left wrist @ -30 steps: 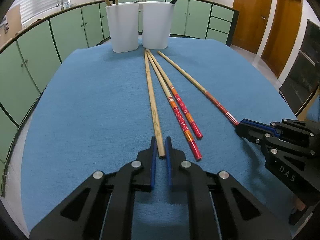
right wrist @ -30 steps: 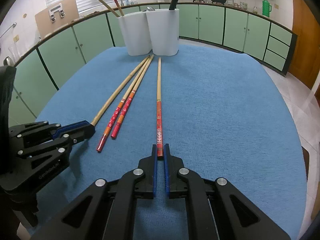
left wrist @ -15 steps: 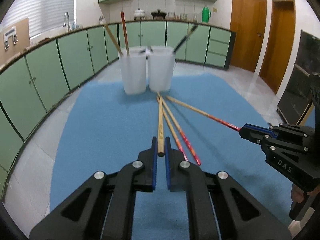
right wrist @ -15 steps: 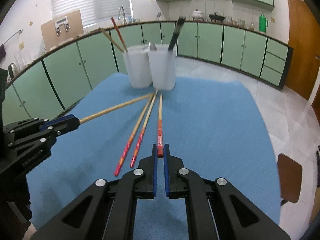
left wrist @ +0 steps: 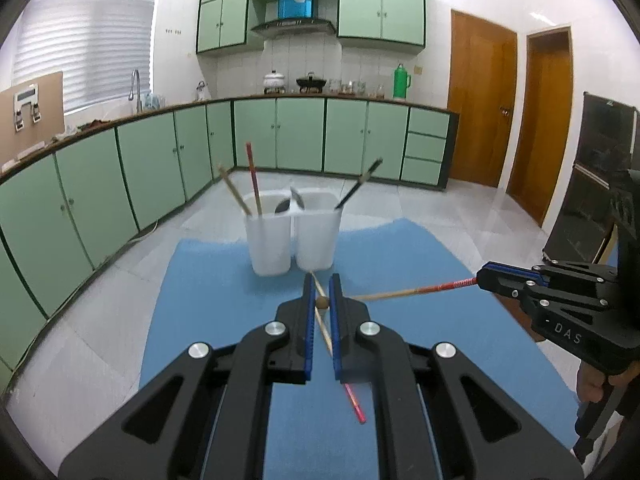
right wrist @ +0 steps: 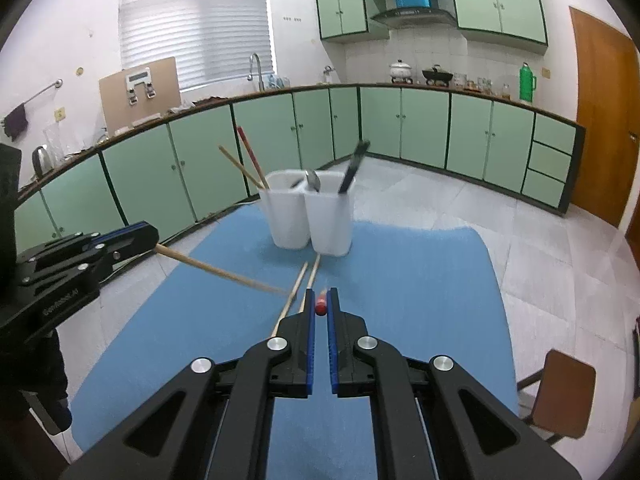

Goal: Organize utensils
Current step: 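Lift both chopsticks and insert them upright into the white holder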

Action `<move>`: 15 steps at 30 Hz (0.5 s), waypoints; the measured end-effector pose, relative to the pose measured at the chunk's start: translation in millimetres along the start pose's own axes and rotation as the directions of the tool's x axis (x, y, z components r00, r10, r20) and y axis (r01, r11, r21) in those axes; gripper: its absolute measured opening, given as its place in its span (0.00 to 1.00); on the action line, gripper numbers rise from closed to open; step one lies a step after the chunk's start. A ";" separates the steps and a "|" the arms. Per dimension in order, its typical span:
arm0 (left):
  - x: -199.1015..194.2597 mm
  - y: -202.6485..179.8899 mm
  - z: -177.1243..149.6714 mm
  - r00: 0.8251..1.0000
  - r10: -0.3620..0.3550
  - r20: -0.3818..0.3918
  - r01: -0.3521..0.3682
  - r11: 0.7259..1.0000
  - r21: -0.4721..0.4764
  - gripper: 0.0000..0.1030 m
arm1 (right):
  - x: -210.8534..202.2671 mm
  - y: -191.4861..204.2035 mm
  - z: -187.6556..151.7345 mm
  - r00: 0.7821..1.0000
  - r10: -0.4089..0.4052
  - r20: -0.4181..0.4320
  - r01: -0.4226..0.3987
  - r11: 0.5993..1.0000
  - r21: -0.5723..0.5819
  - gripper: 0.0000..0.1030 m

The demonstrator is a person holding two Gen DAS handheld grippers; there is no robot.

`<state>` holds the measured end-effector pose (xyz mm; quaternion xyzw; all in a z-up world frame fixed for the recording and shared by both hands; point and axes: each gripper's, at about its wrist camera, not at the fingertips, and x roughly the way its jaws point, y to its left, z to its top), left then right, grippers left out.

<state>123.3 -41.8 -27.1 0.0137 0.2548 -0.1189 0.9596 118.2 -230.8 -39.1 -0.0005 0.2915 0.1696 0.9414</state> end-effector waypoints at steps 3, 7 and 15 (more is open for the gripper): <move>-3.1 -0.5 11.3 1.000 -0.012 0.024 0.012 1.000 0.007 0.06 | -2.5 1.4 15.1 1.000 0.014 0.011 -0.014 1.000 -0.018 0.06; -9.0 -1.4 23.2 0.998 -0.017 0.052 0.015 0.999 0.033 0.06 | -3.8 1.9 34.4 0.999 0.047 0.013 -0.046 0.998 -0.033 0.05; -14.1 -4.1 43.7 0.996 -0.040 0.083 0.034 0.997 0.074 0.06 | -5.5 7.8 67.5 0.997 0.081 0.017 -0.079 0.993 -0.093 0.05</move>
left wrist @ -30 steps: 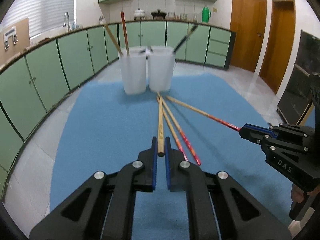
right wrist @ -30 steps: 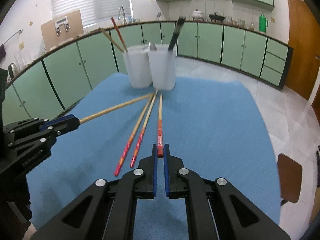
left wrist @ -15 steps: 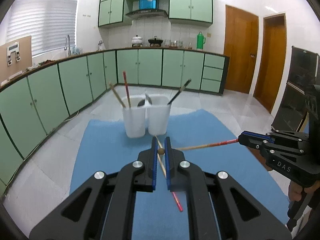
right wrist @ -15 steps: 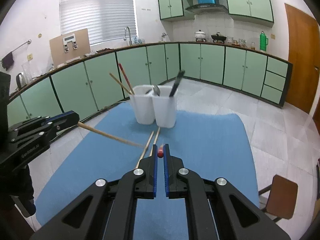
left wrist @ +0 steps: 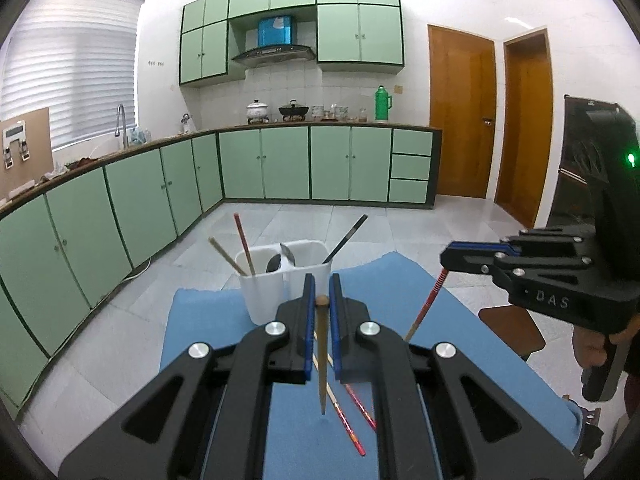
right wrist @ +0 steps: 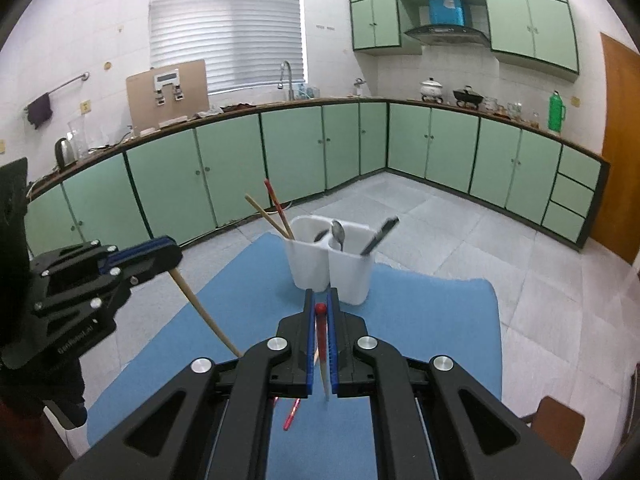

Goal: Organize utensils
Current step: 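Lift both chopsticks and insert them upright into the white holder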

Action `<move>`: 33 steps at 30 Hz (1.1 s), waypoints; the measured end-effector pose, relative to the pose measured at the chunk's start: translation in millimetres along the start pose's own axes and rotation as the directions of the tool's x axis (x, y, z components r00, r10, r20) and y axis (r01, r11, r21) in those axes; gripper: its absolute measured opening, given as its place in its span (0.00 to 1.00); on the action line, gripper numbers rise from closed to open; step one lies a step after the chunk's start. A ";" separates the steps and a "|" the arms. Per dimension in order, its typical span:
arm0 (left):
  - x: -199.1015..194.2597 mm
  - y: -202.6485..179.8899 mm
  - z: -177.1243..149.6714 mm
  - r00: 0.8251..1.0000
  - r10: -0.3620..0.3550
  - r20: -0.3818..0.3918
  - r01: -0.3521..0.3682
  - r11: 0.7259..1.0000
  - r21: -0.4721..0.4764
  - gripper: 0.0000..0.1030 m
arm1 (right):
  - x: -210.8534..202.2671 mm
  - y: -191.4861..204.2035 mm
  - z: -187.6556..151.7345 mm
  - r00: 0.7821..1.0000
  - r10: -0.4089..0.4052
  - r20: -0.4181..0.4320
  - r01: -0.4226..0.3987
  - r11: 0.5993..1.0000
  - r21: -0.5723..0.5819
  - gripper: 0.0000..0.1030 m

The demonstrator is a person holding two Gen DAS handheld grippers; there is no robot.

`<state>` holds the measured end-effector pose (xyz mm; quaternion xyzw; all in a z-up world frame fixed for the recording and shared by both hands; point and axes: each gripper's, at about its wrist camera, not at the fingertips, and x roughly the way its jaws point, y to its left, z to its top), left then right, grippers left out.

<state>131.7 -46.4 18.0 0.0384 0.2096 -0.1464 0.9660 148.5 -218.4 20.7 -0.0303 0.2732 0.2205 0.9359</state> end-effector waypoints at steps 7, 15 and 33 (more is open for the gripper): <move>-2.7 4.2 15.7 0.999 -0.003 0.036 0.003 1.000 0.011 0.06 | -5.3 4.0 27.6 1.000 0.001 0.031 0.001 0.998 -0.060 0.05; 0.9 13.7 56.0 0.992 0.011 0.122 -0.013 1.000 0.016 0.06 | -11.0 4.2 81.0 0.992 0.011 0.127 0.000 0.996 -0.084 0.05; 98.6 50.0 127.1 0.970 0.086 0.227 -0.084 0.996 -0.019 0.06 | 64.1 -30.2 166.5 0.973 -0.033 0.230 0.041 0.999 -0.030 0.05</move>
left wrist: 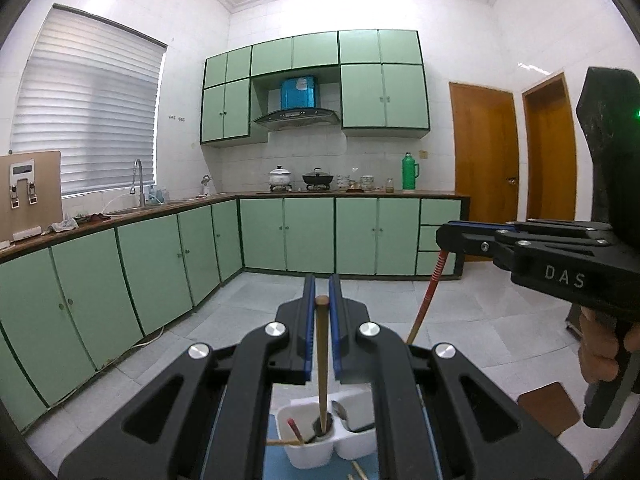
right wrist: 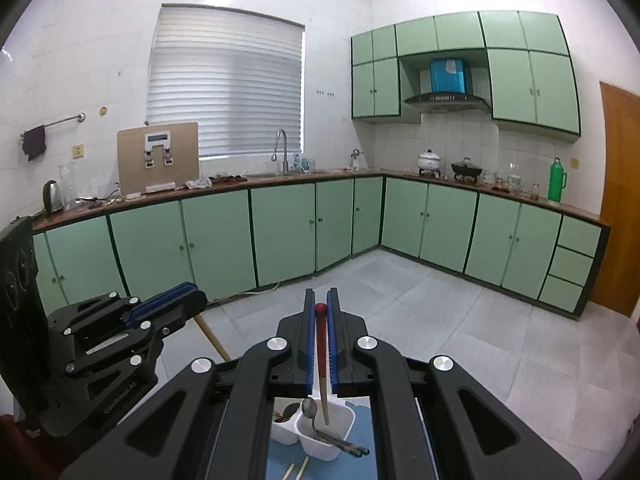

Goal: Organize utensils
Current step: 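Lift both chopsticks and insert them upright into the white holder, then open both tools and withdraw them back toward the last two chopsticks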

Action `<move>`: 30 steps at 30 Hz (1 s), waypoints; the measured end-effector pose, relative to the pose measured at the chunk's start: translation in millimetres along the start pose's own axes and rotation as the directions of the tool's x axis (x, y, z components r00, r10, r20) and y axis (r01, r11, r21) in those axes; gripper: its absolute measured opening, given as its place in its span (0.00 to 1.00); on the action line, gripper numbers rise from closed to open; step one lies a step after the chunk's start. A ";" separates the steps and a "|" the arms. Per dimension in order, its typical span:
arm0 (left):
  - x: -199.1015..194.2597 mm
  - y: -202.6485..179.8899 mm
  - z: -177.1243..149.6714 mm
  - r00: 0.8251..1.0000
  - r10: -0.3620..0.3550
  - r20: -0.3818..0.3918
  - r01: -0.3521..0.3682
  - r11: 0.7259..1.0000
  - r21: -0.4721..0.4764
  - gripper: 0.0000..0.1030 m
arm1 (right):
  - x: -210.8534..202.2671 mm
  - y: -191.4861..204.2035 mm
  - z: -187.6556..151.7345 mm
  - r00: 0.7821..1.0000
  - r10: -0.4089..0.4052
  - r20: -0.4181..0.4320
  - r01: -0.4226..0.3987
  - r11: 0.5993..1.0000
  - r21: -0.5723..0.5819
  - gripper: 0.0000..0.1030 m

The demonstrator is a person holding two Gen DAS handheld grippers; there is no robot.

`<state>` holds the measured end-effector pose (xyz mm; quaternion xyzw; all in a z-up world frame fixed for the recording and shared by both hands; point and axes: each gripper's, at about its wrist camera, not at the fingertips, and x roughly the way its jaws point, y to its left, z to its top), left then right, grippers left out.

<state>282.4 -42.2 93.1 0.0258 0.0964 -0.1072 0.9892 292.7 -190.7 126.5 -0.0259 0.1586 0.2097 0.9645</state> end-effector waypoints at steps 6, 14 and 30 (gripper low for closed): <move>46.2 7.6 -18.0 0.997 -0.007 -0.071 0.007 1.000 -0.007 0.06 | 36.5 -11.2 -22.3 0.998 -0.003 -0.061 0.004 1.000 0.021 0.05; 52.0 28.1 -37.2 0.992 -0.009 -0.127 0.002 0.999 -0.053 0.21 | 41.6 -31.9 -48.7 0.991 -0.044 -0.124 0.053 0.996 0.068 0.20; -57.3 22.5 -99.5 0.982 -0.002 -0.187 -0.016 0.996 -0.092 0.65 | -65.1 -36.2 -126.8 0.979 -0.179 -0.096 0.192 0.971 0.143 0.90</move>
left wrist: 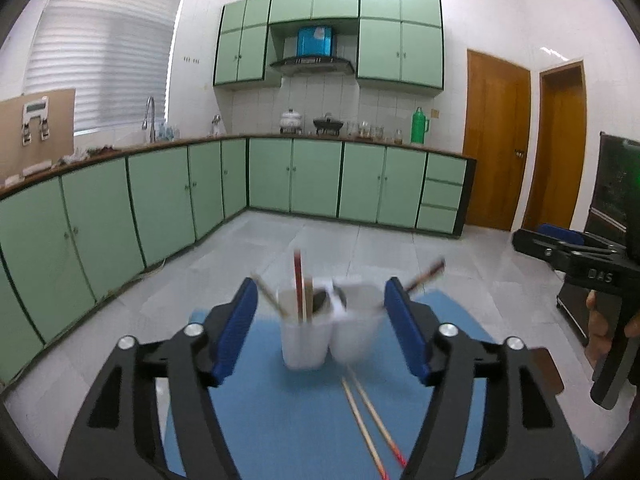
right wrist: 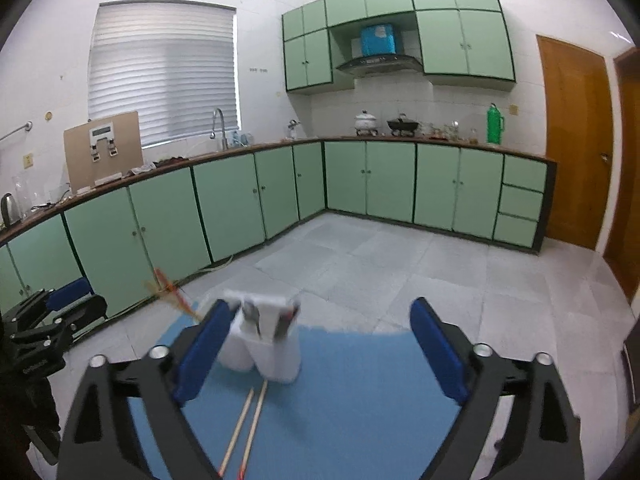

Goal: Organize utensils
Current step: 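Open both tools and withdraw them back toward the last two chopsticks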

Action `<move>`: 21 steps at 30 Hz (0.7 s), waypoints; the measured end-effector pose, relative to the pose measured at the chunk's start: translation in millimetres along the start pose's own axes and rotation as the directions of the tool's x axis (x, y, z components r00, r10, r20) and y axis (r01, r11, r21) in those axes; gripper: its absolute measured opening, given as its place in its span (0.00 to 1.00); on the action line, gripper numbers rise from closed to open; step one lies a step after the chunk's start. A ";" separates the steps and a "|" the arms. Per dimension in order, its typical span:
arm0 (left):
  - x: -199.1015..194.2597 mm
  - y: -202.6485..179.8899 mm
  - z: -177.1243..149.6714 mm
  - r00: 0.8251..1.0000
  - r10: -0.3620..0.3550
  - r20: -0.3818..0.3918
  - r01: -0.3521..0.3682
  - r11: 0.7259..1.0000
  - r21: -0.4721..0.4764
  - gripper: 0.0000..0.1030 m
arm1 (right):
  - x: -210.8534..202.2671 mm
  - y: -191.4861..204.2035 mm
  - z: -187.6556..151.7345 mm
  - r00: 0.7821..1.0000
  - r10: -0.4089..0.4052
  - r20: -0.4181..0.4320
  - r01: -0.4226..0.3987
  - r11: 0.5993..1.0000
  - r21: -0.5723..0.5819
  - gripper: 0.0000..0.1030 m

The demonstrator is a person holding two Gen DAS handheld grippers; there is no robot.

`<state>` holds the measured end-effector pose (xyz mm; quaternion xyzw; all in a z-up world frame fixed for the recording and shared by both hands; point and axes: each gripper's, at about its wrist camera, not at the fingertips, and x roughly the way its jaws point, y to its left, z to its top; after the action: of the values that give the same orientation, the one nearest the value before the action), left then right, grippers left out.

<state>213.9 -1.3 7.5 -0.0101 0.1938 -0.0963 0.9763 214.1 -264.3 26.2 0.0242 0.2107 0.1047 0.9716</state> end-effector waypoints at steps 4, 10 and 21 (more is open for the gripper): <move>-10.5 -0.3 -40.6 0.998 -0.004 -0.061 0.003 1.000 -0.028 0.72 | -14.1 5.7 -37.3 0.999 -0.007 -0.040 0.007 1.000 -0.001 0.94; -15.2 -3.9 -87.7 0.990 0.005 -0.142 -0.006 1.000 -0.005 0.80 | -24.5 24.2 -84.8 0.994 0.002 -0.107 -0.004 1.000 -0.018 0.94; -12.1 -0.5 -156.4 0.956 0.027 -0.293 -0.018 0.999 0.032 0.83 | -11.0 45.8 -169.6 0.969 0.005 -0.249 -0.004 1.000 0.006 0.94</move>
<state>143.4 3.2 -132.5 0.0208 0.3350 -0.0886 0.9378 125.2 -221.4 -119.5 0.0140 0.3310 0.1087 0.9373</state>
